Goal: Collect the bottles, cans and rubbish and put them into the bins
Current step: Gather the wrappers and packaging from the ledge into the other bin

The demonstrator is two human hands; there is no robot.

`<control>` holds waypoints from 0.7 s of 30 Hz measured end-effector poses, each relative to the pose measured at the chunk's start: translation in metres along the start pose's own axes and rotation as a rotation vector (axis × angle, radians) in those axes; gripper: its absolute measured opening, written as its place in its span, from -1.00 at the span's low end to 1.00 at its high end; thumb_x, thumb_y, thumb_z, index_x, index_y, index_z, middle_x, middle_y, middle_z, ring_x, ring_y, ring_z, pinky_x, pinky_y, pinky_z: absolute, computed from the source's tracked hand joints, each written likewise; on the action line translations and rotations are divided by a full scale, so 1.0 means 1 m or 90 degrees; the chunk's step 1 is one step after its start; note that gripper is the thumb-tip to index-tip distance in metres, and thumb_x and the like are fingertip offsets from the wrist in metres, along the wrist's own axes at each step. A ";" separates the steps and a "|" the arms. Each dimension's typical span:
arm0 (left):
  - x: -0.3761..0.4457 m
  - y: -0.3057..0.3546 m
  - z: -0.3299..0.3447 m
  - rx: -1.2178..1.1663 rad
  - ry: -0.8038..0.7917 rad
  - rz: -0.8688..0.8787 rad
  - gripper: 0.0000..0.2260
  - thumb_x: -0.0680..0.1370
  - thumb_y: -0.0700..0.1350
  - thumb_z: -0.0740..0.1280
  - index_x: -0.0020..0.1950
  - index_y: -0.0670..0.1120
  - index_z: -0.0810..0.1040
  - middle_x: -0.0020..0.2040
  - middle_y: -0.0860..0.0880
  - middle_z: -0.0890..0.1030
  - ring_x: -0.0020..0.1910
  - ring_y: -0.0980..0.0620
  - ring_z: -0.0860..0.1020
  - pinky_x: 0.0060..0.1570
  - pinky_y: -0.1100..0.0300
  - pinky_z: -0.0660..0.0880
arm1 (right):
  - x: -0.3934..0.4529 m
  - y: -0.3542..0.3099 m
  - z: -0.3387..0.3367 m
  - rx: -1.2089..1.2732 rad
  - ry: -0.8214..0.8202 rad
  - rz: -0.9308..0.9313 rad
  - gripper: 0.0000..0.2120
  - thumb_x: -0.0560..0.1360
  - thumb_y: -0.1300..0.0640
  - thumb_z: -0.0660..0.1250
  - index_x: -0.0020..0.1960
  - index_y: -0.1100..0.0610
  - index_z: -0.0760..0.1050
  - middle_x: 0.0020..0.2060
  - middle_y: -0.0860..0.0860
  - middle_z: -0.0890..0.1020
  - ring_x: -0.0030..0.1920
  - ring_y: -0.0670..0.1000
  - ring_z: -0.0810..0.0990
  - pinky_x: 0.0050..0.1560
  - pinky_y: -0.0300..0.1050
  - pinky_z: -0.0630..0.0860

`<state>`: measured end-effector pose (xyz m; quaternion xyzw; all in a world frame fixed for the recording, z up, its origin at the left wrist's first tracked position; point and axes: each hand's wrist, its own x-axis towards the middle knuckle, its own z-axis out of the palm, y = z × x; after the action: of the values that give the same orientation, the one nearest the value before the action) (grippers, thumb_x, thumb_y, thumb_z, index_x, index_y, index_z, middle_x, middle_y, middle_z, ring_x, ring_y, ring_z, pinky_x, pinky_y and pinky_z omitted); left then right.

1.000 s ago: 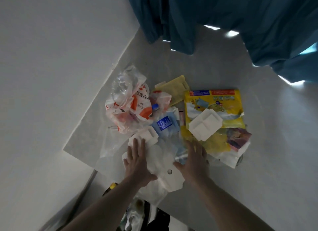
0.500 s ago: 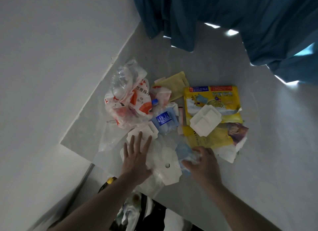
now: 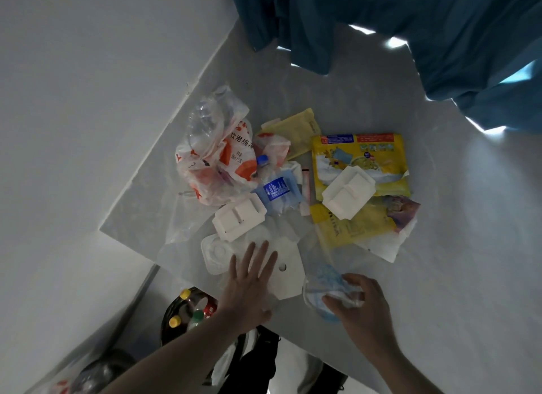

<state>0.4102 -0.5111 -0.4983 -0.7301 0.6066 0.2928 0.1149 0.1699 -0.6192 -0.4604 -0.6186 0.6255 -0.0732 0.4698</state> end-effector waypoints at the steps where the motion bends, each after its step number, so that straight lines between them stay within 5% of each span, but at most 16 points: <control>1: 0.004 0.006 -0.001 -0.004 0.006 -0.019 0.15 0.39 0.16 0.48 0.62 0.07 -0.38 0.58 -0.04 -0.47 0.56 -0.20 -0.43 0.52 -0.34 -0.21 | 0.000 0.002 0.001 -0.002 0.000 0.001 -0.49 0.24 0.02 0.67 0.12 -0.09 0.56 0.03 -0.18 0.53 -0.05 -0.15 0.60 -0.19 -0.22 0.54; 5: 0.016 0.023 -0.004 -0.018 0.007 -0.060 0.06 0.50 -0.02 0.41 0.59 0.08 -0.45 0.58 0.00 -0.48 0.57 -0.20 -0.41 0.54 -0.32 -0.13 | -0.002 0.003 0.000 0.003 -0.012 0.002 -0.48 0.25 0.00 0.66 0.15 -0.09 0.55 0.06 -0.16 0.52 -0.03 -0.13 0.60 -0.22 -0.25 0.56; 9: 0.022 0.029 -0.003 0.000 0.000 -0.023 -0.06 0.55 -0.15 0.37 0.64 0.02 -0.31 0.64 0.01 -0.31 0.60 -0.20 -0.32 0.57 -0.21 0.02 | -0.003 0.003 -0.003 0.014 0.000 -0.011 -0.47 0.23 0.00 0.67 0.13 -0.10 0.56 0.06 -0.15 0.54 -0.03 -0.13 0.61 -0.17 -0.13 0.62; 12: 0.024 0.026 -0.003 0.016 -0.010 0.009 -0.14 0.56 -0.17 0.35 0.67 -0.03 -0.15 0.67 -0.01 -0.18 0.62 -0.20 -0.25 0.57 -0.19 0.06 | -0.006 0.001 -0.010 0.016 -0.004 -0.018 -0.48 0.22 -0.01 0.67 0.11 -0.15 0.55 0.05 -0.18 0.55 -0.04 -0.21 0.59 -0.24 -0.34 0.55; 17: 0.008 0.010 -0.009 -0.088 0.124 0.042 -0.20 0.40 -0.04 0.43 0.60 0.07 0.21 0.61 0.02 0.21 0.55 -0.14 0.22 0.41 -0.16 0.38 | -0.016 0.000 -0.021 0.030 0.008 -0.016 -0.49 0.22 -0.02 0.69 0.07 -0.19 0.54 0.02 -0.17 0.59 -0.05 -0.27 0.60 -0.29 -0.43 0.51; 21: -0.005 -0.007 -0.025 -0.290 0.301 -0.202 -0.27 0.37 0.11 0.47 0.49 0.01 0.32 0.47 0.00 0.33 0.41 -0.07 0.30 0.39 -0.04 0.34 | -0.021 0.000 -0.021 0.048 0.010 -0.010 -0.50 0.22 0.01 0.69 0.03 -0.22 0.52 0.00 -0.16 0.59 -0.06 -0.28 0.60 -0.28 -0.44 0.50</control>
<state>0.4233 -0.5182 -0.4765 -0.8693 0.4152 0.2223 -0.1500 0.1511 -0.6115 -0.4386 -0.6047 0.6214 -0.1052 0.4869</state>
